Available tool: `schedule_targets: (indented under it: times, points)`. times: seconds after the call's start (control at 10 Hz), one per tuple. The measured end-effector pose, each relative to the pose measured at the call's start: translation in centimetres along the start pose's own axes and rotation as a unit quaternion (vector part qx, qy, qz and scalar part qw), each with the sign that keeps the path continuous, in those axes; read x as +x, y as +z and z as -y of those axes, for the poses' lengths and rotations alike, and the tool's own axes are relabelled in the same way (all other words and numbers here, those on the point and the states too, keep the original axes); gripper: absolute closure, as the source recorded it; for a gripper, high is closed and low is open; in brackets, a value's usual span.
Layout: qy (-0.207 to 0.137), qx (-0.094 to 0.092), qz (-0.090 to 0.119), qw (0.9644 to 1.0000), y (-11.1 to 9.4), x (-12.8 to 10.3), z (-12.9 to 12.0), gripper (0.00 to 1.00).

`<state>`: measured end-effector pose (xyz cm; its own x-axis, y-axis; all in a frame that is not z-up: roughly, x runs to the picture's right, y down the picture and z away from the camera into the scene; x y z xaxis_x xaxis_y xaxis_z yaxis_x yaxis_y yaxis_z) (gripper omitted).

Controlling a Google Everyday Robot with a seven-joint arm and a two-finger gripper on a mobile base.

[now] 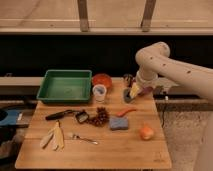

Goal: Place brush in red bowl

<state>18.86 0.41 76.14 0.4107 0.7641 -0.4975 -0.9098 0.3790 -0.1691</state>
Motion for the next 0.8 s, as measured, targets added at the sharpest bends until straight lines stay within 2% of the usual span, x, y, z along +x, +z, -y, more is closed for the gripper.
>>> schedule_targets:
  times: [0.2, 0.4, 0.6, 0.7, 0.8]
  points:
    - [-0.041, -0.004, 0.015, 0.9990, -0.7, -2.8, -3.5, 0.20]
    - [-0.098, -0.016, 0.030, 0.9947, -1.3, -5.3, -8.5, 0.20]
    - [-0.157, -0.033, 0.039, 0.9862, -1.7, -6.8, -14.4, 0.20]
    - [-0.191, -0.041, 0.042, 0.9798, -1.9, -7.2, -17.9, 0.20]
    - [-0.205, -0.045, 0.046, 0.9766, -2.1, -7.3, -19.5, 0.20]
